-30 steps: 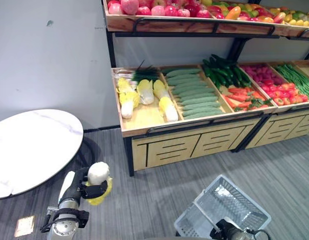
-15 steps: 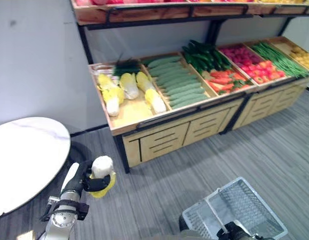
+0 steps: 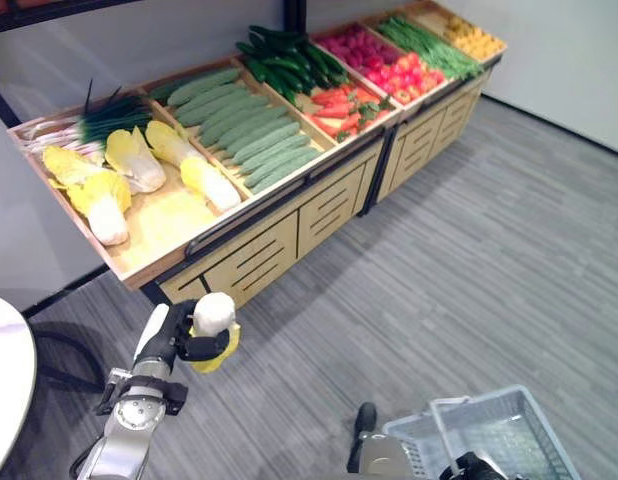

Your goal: Get the vegetables into the basket

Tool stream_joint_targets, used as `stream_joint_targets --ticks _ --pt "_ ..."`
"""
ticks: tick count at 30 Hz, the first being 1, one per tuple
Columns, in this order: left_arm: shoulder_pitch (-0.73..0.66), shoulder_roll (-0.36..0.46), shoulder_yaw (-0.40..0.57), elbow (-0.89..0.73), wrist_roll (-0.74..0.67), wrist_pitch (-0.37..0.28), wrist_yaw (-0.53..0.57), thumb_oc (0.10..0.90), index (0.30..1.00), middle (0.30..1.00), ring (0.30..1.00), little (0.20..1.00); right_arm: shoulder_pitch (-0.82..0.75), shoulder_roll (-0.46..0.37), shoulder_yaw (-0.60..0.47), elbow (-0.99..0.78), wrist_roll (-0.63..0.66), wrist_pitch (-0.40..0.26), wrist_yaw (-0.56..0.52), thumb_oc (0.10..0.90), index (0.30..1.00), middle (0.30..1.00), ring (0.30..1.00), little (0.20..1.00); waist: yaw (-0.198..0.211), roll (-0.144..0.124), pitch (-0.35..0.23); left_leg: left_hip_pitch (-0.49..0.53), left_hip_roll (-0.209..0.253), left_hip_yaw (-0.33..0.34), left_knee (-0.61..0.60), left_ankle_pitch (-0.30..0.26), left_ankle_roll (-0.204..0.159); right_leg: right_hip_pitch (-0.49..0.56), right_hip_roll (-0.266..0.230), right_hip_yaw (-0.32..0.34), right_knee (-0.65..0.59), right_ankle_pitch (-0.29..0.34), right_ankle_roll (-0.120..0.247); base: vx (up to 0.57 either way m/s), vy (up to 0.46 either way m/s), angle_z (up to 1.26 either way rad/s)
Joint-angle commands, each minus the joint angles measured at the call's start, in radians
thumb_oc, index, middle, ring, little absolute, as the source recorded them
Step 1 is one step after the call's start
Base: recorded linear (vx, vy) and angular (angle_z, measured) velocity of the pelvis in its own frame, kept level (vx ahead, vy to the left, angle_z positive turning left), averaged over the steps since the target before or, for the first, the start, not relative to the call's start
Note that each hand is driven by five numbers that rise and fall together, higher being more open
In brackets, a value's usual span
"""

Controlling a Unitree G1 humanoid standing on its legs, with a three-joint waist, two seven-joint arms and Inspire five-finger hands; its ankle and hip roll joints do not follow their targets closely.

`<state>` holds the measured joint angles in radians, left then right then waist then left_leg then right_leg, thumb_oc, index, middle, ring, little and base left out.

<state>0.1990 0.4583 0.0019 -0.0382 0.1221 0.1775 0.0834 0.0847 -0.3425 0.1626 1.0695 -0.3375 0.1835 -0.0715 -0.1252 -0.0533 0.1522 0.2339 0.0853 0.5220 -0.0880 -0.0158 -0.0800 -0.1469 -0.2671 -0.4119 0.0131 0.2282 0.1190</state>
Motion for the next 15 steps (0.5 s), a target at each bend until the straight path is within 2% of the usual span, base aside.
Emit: stream_joint_targets --ticks 1,3,5,10,15 --pt "-0.025 0.035 0.036 -0.159 0.039 -0.083 0.038 0.400 0.300 0.300 0.300 0.300 -0.057 0.027 0.022 -0.050 0.019 -0.030 -0.018 0.400 0.300 0.300 0.300 0.300 0.018 -0.028 -0.020 -0.029 -0.078 -0.139 0.011 -0.105 0.047 -0.036 -0.072 0.018 0.015 0.074 0.135 0.09 -0.037 -0.09" --pt "-0.028 0.031 0.032 -0.156 0.032 -0.083 0.040 0.400 0.300 0.300 0.300 0.300 -0.058 0.024 0.020 -0.053 0.022 -0.029 -0.019 0.400 0.300 0.300 0.300 0.300 0.016 -0.024 -0.021 -0.027 -0.072 -0.139 0.013 -0.106 0.045 -0.035 -0.064 0.020 0.016 0.061 0.132 0.09 -0.078 -0.06" --pt "-0.046 0.028 0.014 -0.146 0.023 -0.083 0.040 0.400 0.300 0.300 0.300 0.300 -0.063 0.017 0.016 -0.052 0.033 -0.031 -0.026 0.400 0.300 0.300 0.300 0.300 0.010 -0.010 -0.025 -0.034 -0.048 -0.141 0.022 -0.105 0.034 -0.035 -0.040 0.024 0.023 0.023 0.121 0.12 -0.134 0.01" --pt "-0.070 0.025 -0.001 -0.138 0.004 -0.081 0.044 0.400 0.300 0.300 0.300 0.300 -0.070 0.006 0.007 -0.048 0.043 -0.030 -0.034 0.400 0.300 0.300 0.300 0.300 0.001 0.015 -0.034 -0.055 -0.009 -0.140 0.030 -0.092 0.007 -0.052 -0.008 0.019 0.035 -0.013 0.108 0.07 -0.100 0.04" --pt "-0.089 0.016 -0.013 -0.124 -0.026 -0.084 0.044 0.400 0.300 0.300 0.300 0.300 -0.065 -0.008 0.005 -0.027 0.052 -0.038 -0.037 0.400 0.300 0.300 0.300 0.300 -0.001 0.038 -0.034 -0.086 0.049 -0.147 0.109 -0.071 -0.037 -0.060 0.040 0.017 0.041 -0.066 0.071 0.12 -0.170 0.00"
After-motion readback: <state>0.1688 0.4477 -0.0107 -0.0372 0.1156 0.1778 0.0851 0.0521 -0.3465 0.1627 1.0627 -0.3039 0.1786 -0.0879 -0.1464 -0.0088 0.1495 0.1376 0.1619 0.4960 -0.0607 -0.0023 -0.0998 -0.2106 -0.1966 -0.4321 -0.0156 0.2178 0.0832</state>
